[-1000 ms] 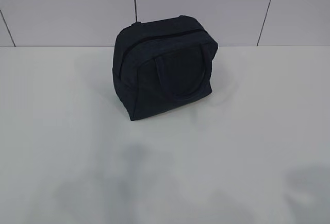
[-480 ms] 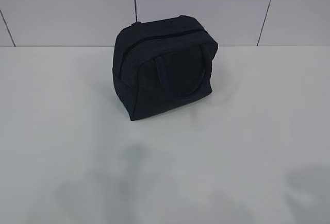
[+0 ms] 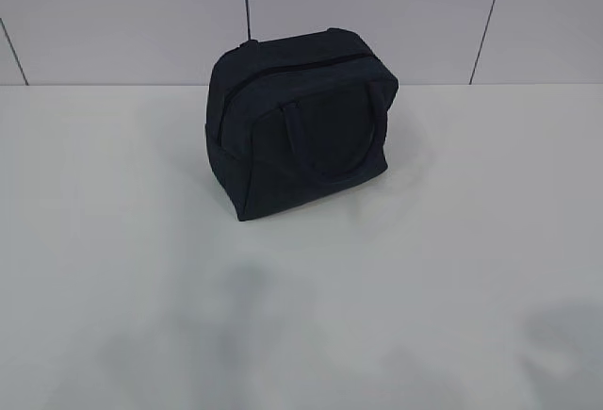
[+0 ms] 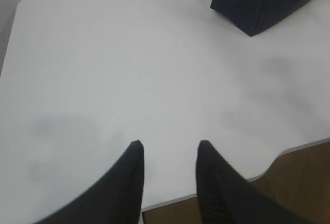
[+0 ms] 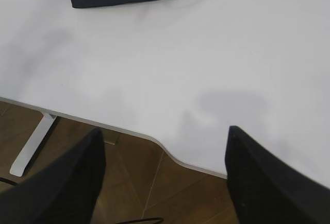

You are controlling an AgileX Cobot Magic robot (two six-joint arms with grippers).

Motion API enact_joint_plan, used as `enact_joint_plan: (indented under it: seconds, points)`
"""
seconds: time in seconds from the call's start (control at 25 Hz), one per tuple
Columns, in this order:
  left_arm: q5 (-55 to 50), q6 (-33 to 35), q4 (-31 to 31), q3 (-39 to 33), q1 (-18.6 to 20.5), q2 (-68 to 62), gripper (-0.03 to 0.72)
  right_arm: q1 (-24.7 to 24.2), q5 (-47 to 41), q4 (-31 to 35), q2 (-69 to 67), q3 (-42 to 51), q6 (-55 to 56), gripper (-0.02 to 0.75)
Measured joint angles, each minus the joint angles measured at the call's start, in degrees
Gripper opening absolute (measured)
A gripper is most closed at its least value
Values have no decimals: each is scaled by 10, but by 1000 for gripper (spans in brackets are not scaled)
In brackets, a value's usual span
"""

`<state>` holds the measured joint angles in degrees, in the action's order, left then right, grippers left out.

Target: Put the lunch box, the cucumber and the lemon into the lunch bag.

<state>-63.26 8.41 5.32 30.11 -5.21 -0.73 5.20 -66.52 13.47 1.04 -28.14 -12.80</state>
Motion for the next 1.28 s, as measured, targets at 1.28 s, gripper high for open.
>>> enact_joint_plan:
  seconds: [1.28]
  points:
    - [0, 0, 0, 0, 0, 0, 243, 0, 0, 0, 0, 0, 0, 542]
